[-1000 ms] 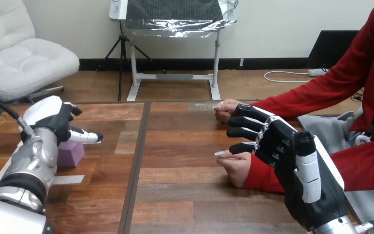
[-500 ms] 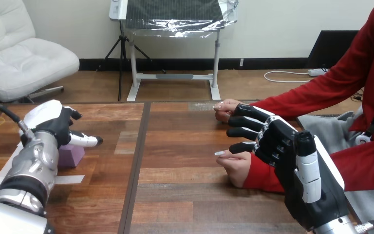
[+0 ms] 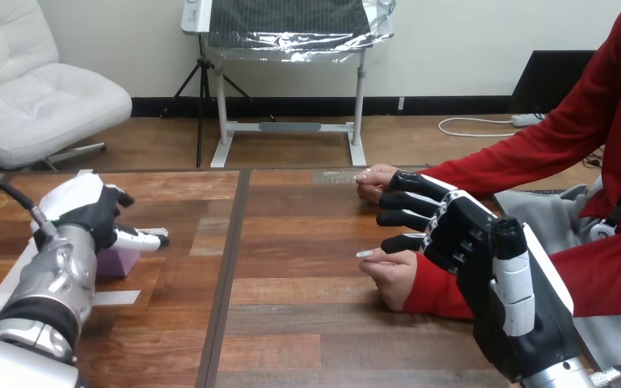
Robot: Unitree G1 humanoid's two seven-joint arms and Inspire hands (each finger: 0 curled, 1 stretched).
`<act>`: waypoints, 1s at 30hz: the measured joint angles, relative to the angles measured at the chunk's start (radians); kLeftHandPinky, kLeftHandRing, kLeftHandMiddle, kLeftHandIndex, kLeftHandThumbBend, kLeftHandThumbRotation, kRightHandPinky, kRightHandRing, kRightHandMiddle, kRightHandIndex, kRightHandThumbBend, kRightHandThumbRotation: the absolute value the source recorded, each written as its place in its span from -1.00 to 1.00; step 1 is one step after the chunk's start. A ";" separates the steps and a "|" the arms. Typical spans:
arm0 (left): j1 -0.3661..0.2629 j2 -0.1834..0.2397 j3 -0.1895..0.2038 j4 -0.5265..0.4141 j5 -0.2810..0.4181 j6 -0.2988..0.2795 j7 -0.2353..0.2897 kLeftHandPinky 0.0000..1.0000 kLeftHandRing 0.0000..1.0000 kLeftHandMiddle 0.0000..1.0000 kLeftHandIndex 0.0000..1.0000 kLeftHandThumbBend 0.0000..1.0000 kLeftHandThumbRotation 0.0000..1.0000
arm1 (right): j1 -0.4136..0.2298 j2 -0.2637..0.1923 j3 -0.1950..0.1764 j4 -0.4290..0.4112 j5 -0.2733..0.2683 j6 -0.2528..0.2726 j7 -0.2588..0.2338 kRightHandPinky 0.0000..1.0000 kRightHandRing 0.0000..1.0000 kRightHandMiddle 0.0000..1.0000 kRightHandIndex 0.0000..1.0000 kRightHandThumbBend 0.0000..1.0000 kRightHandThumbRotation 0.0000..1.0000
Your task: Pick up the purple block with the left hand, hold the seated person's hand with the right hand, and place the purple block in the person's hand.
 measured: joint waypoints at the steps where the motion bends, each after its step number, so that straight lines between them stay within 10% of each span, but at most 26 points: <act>1: 0.001 0.000 -0.001 0.000 0.000 0.000 0.000 0.41 0.58 0.62 0.63 0.47 -0.25 | 0.000 0.000 0.000 0.000 0.001 0.000 0.001 0.26 0.48 0.53 0.57 0.77 1.00; 30: 0.005 -0.003 -0.004 0.000 -0.009 0.036 0.000 0.41 0.63 0.65 0.63 0.46 -0.36 | 0.000 0.000 0.000 0.000 0.001 -0.018 0.005 0.25 0.46 0.52 0.57 0.75 1.00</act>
